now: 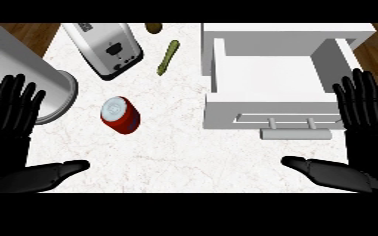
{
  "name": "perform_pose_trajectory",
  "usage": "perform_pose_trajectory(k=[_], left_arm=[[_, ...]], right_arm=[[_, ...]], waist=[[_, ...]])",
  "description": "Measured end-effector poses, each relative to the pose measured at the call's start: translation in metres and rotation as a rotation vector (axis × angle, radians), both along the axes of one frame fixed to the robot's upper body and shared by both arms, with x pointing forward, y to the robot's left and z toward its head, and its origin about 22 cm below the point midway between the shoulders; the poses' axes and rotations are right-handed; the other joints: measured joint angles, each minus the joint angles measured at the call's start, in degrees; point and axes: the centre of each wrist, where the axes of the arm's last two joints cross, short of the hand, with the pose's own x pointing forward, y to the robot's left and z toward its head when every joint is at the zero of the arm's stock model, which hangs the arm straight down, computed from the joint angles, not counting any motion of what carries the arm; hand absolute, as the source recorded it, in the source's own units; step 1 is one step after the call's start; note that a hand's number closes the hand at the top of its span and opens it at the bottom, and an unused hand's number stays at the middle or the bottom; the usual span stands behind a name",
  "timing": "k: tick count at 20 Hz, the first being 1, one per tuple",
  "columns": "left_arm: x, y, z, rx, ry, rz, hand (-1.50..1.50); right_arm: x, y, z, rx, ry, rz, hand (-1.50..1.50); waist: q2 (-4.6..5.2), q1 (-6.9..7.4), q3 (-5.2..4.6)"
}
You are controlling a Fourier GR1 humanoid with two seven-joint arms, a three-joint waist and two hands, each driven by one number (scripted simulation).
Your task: Pick up the can, place it into the drawer and close the drawer
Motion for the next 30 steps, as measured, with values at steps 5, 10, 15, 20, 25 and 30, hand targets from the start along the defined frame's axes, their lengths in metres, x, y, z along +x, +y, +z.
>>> perform_pose_trajectory(k=[5,10,15,20,25,30], left_arm=[[-0.001,0.0,0.003,-0.005,0.015,0.011,-1.5],[0.012,-0.002,0.001,-0.01,0.04,0.003,-1.5],[0.024,-0.01,-0.011,-0.007,0.074,-0.005,-1.5],[0.035,-0.017,-0.048,0.0,0.113,0.001,-1.5],[0.041,-0.026,-0.081,0.014,0.138,0.017,-1.5],[0.04,-0.032,-0.105,0.027,0.158,0.036,-1.5]], right_arm=[[-0.011,-0.011,-0.003,-0.005,0.018,-0.008,-1.5],[-0.017,-0.015,-0.004,-0.004,0.016,-0.007,-1.5],[-0.016,-0.019,-0.006,-0.011,0.016,-0.009,-1.5],[-0.018,-0.033,-0.002,-0.005,0.007,-0.02,-1.5],[-0.023,-0.03,-0.002,-0.011,-0.002,-0.024,-1.5],[-0.03,-0.037,0.002,-0.015,-0.009,-0.025,-1.5]], waist=[[-0.02,-0.12,0.01],[-0.02,-0.21,-0.01],[-0.01,-0.2,-0.01],[0.01,-0.29,-0.01],[0.02,-0.31,-0.01],[-0.01,-0.31,-0.03]])
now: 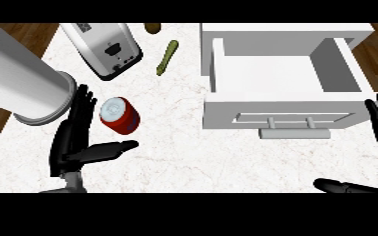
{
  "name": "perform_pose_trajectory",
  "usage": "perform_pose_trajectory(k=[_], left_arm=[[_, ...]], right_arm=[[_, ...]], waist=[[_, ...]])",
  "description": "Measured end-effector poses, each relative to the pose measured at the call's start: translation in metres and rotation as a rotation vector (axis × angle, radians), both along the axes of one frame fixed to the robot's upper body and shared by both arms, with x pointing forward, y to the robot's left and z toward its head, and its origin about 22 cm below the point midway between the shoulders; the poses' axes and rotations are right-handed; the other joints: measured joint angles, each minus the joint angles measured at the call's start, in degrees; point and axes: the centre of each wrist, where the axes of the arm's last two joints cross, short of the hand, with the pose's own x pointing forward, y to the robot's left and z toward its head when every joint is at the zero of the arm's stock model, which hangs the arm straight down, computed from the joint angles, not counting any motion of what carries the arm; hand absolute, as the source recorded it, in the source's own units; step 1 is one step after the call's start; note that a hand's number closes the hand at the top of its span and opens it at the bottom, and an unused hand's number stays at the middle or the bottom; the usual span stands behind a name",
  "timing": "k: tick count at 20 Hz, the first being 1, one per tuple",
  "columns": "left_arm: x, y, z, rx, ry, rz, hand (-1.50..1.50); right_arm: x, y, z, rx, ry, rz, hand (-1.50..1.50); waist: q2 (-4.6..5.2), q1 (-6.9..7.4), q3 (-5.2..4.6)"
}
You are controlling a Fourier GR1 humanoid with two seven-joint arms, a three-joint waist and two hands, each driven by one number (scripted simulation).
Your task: Pick up the can, place it into the drawer and close the drawer
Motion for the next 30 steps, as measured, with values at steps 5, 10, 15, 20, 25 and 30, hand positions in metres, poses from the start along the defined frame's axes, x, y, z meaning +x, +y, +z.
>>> perform_pose_trajectory(k=[5,10,15,20,25,30], left_arm=[[0.0,0.007,-0.027,-0.005,0.017,0.038,-1.5],[0.008,0.015,-0.054,-0.009,0.037,0.067,-1.5],[0.012,0.02,-0.077,-0.013,0.061,0.076,-1.5],[0.02,0.017,-0.094,-0.023,0.077,0.078,-1.5],[0.028,0.031,-0.114,-0.035,0.087,0.106,-1.5],[0.033,0.04,-0.132,-0.039,0.091,0.11,-1.5]], right_arm=[[-0.001,-0.007,0.008,-0.01,-0.005,-0.004,-1.5],[-0.009,-0.014,0.009,-0.008,-0.003,-0.004,-1.5],[-0.013,-0.008,0.02,-0.008,0.0,-0.001,-1.5],[-0.015,-0.006,0.017,-0.013,-0.007,-0.014,-1.5],[-0.017,-0.007,0.018,-0.016,-0.002,-0.009,-1.5],[-0.016,-0.01,0.022,-0.014,-0.004,-0.013,-1.5]], waist=[[0.02,0.04,0.01],[0.02,-0.05,0.0],[0.03,-0.04,0.01],[0.03,-0.06,0.01],[0.07,-0.17,-0.01],[0.12,-0.28,-0.02]])
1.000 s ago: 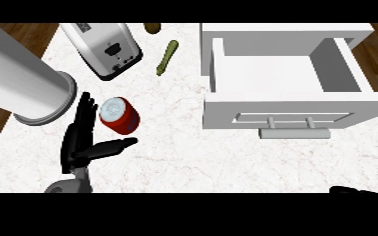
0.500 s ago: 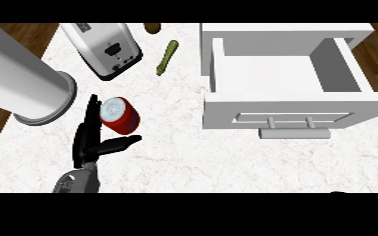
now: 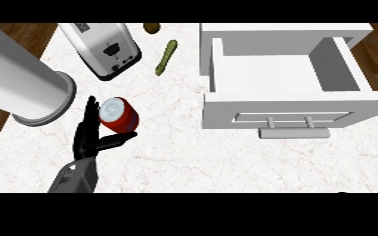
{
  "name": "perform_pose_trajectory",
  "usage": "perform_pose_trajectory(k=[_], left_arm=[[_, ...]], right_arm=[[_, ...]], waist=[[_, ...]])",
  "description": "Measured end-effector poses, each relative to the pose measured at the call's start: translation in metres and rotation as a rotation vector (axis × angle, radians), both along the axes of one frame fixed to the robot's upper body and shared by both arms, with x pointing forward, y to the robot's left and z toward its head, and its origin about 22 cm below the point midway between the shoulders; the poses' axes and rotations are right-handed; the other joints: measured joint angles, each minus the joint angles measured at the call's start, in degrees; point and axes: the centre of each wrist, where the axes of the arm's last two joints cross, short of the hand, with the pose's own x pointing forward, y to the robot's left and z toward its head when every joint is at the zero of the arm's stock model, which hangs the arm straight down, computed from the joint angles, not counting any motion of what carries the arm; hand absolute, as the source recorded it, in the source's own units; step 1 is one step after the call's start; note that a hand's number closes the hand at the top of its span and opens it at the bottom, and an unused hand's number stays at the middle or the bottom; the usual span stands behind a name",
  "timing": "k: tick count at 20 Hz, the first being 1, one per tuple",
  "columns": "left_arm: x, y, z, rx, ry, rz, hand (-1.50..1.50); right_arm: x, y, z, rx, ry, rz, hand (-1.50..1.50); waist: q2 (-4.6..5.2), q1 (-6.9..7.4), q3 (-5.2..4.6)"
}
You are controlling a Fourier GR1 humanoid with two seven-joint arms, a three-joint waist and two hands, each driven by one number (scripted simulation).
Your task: Pick up the can, place it into the drawer and close the drawer
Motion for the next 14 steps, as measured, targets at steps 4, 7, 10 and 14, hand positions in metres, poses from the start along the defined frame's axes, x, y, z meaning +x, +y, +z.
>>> perform_pose_trajectory(k=[4,7,10,14], left_arm=[[0.005,-0.002,-0.006,0.0,-0.004,-0.017,-1.5],[0.013,0.0,-0.005,0.004,-0.013,-0.035,-1.5],[0.018,-0.007,-0.006,-0.009,-0.021,-0.08,-1.5],[0.031,-0.015,0.0,-0.031,-0.024,-0.135,1.5]], right_arm=[[-0.001,0.0,0.005,-0.006,-0.001,0.002,-1.5],[0.002,0.003,0.007,-0.013,-0.005,0.002,-1.5],[0.007,0.003,0.005,-0.017,-0.008,0.002,-1.5],[0.004,-0.001,0.002,-0.014,-0.012,0.001,-1.5]], waist=[[0.0,0.0,0.0],[0.05,-0.11,-0.01],[0.06,-0.1,0.0],[0.08,-0.26,-0.02]])
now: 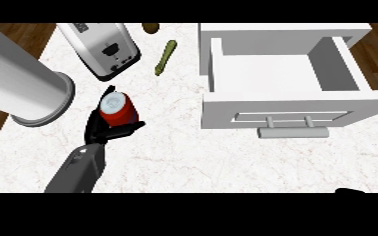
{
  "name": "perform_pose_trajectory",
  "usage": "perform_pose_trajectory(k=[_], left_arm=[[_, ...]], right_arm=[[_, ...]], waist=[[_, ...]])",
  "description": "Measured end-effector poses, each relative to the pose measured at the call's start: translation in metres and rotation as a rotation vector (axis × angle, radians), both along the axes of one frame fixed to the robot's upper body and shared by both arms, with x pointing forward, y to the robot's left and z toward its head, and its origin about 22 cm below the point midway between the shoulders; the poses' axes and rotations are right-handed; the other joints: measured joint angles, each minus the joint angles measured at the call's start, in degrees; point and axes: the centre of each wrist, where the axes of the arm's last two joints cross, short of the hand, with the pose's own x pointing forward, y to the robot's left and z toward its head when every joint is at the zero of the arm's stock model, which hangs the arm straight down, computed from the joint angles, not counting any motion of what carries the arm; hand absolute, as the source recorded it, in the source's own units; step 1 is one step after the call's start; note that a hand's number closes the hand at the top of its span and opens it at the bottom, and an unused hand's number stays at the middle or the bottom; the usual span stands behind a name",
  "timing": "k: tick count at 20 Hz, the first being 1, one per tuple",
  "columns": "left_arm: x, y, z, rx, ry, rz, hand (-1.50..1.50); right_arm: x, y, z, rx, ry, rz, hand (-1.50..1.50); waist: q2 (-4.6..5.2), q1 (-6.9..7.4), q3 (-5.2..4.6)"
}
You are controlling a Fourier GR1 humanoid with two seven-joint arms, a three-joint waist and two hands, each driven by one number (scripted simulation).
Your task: Pick up the can, place it into the drawer and close the drawer
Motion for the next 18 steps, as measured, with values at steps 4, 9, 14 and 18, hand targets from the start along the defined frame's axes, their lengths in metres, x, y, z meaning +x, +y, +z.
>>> perform_pose_trajectory(k=[4,9,14,18], left_arm=[[0.013,-0.002,0.009,-0.043,-0.016,-0.045,1.5],[0.02,-0.009,0.011,-0.074,-0.055,-0.088,1.5],[0.025,-0.019,0.014,-0.084,-0.089,-0.112,1.5],[0.027,-0.032,0.013,-0.09,-0.101,-0.114,1.5]], right_arm=[[0.001,-0.002,0.008,-0.003,-0.005,-0.003,-1.5],[0.008,0.0,0.012,-0.004,-0.009,-0.008,-1.5],[0.008,0.004,0.011,-0.013,-0.019,-0.017,-1.5],[0.004,0.006,0.006,-0.012,-0.022,-0.014,-1.5]], waist=[[0.05,-0.12,-0.01],[0.14,-0.21,-0.03],[0.1,-0.15,-0.02],[0.1,-0.21,-0.01]])
